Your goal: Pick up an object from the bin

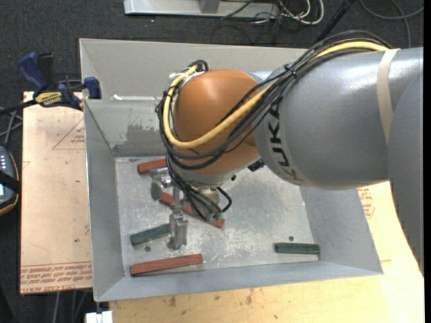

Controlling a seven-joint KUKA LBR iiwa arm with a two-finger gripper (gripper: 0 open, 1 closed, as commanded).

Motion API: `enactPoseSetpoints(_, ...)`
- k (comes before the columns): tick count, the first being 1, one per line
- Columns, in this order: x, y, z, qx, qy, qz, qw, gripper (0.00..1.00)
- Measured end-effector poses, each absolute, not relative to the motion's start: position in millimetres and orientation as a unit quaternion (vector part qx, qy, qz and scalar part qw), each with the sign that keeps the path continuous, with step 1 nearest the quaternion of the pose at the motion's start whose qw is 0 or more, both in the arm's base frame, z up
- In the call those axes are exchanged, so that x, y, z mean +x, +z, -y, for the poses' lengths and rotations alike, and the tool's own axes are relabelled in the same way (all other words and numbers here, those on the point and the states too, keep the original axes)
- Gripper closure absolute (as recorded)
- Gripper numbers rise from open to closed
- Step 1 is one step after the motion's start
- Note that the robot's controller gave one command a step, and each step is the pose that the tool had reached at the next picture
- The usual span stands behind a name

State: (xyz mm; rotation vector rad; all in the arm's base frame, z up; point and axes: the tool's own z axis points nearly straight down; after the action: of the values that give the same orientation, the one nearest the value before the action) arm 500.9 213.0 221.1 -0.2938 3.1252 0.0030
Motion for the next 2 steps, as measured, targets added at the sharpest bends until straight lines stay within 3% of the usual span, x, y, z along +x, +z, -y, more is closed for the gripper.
enactPoseSetpoints(1,500.9,221.1,-212.8,-0.093,0.001,-0.996,0.001,0.00)
enactPoseSetpoints(2,481.8,83.3,-192.7,-0.204,0.001,-0.979,0.000,1.00)
